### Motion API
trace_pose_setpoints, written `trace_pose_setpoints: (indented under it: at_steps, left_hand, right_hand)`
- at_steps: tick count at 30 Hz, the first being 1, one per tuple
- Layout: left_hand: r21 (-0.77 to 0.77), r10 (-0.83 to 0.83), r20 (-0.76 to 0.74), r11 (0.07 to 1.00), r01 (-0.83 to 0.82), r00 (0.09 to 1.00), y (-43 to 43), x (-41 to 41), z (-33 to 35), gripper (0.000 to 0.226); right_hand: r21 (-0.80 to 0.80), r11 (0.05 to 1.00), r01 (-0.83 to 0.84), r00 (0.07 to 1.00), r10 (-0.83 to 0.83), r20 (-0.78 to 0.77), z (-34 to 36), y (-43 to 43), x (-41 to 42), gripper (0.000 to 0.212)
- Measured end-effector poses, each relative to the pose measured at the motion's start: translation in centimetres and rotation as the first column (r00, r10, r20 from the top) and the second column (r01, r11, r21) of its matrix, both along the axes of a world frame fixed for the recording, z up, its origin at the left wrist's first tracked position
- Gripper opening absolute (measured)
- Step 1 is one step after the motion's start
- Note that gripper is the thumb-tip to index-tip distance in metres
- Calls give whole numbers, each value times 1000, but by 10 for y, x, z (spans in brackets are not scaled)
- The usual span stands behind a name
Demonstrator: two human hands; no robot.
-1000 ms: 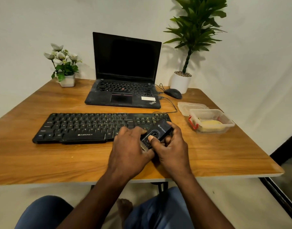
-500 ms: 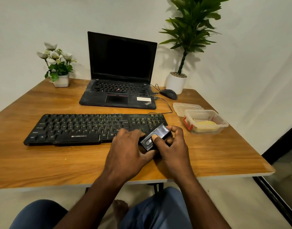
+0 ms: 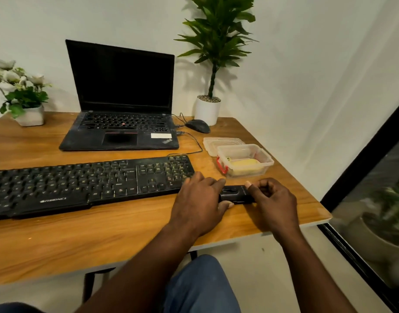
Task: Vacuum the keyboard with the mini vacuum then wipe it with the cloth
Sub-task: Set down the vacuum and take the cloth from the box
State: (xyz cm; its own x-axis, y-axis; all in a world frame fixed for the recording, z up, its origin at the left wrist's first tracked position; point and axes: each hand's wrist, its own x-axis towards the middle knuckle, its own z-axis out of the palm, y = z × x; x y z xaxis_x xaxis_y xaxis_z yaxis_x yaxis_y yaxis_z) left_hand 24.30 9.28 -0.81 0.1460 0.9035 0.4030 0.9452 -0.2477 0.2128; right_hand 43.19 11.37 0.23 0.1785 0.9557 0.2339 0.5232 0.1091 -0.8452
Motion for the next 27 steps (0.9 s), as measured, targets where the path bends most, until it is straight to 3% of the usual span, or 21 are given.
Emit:
trace_pose_setpoints:
  at_steps: [7,10,13,15,17,21,23,27]
  left_hand:
    - [-14,-25,5,1000,26,1000,20,32,0,63]
    - [-32,-24,41,999,25,999,23,31,3,70]
    - [62,18,98,998,-25,995,37,33,20,63]
    - [114,54,90,991,-64,994,57,34,35,52]
    - [60,67,42,996,-70,997,74,36,45,45]
    - [-9,50,-49,999,-51,998,88,38,37,43]
    - [13,55,25,998,-55,998,87,36,30,38]
    - [-65,70,223,996,-57,972,86,32,24,37]
  right_hand:
    - [23,994,109,987,-111,114,3,22,23,25]
    - [147,979,137,965,-166,205,22,39,32,22]
    - [288,958,-12,914,-106,392,53,76,35,9]
    - [126,968,-215,791,97,604,73,110,30,3]
    - [-147,932,-330,558,318,766,86,140,18,7]
    - [-465,816,-343,245,556,794,84,177,-10,21]
    - [-500,796,-341,183,578,796,82,182,-15,26]
    - [-461,785,-415,156,560,813,80,180,-13,24]
